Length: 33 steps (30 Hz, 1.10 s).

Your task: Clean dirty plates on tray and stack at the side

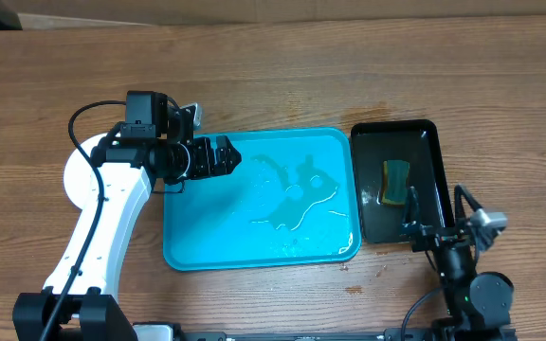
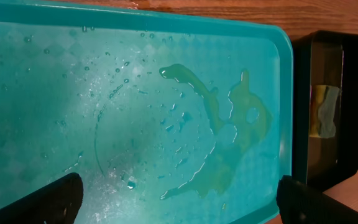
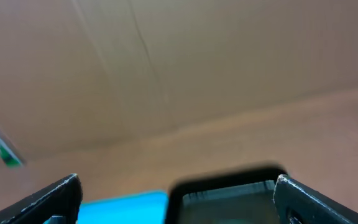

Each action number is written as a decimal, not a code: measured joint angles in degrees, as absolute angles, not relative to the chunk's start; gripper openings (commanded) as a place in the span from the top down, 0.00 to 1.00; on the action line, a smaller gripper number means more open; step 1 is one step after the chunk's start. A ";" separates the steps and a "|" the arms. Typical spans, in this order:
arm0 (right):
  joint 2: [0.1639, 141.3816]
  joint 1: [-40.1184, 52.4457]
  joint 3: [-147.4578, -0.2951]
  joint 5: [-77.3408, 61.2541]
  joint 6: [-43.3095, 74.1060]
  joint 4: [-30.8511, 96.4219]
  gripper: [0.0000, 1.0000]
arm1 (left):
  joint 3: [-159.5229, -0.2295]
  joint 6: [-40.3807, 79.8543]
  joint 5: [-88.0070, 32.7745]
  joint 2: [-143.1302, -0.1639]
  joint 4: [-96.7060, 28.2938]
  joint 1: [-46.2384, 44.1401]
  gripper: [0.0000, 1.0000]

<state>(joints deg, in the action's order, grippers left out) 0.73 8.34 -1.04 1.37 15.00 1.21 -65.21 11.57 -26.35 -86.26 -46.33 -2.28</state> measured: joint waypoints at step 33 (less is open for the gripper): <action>0.73 8.34 -1.04 0.21 15.00 5.15 0.00 | -65.21 11.57 -26.35 -85.84 -46.30 -2.28 0.00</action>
